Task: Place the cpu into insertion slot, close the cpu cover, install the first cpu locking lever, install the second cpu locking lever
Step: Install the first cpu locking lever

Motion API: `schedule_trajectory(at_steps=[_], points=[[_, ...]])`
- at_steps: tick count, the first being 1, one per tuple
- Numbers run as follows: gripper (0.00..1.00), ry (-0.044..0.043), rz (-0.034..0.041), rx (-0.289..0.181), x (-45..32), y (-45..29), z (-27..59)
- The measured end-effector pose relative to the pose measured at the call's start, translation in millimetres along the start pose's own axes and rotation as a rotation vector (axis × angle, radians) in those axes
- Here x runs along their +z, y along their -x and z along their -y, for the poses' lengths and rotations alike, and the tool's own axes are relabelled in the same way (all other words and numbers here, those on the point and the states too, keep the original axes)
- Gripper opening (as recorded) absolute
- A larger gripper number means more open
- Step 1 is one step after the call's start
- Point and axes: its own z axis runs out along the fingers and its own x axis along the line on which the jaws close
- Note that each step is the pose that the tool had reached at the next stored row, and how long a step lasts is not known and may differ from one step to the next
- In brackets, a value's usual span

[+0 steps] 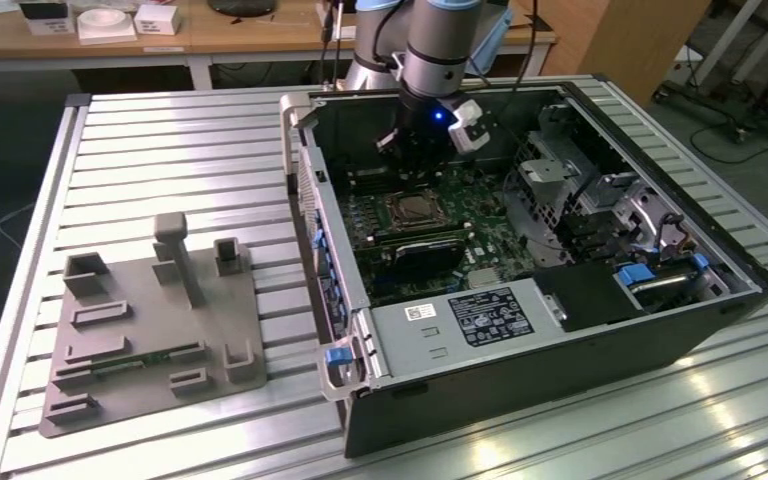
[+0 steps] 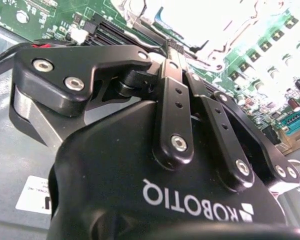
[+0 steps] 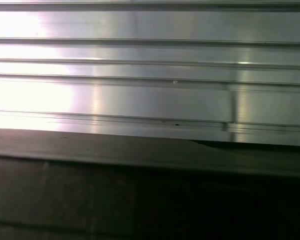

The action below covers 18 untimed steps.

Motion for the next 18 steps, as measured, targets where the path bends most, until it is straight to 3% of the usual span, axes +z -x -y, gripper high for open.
schedule_trajectory(at_steps=[18], points=[[0.11, 0.0018, 0.0001, 0.0, 0.1, 6.4, 0.3]])
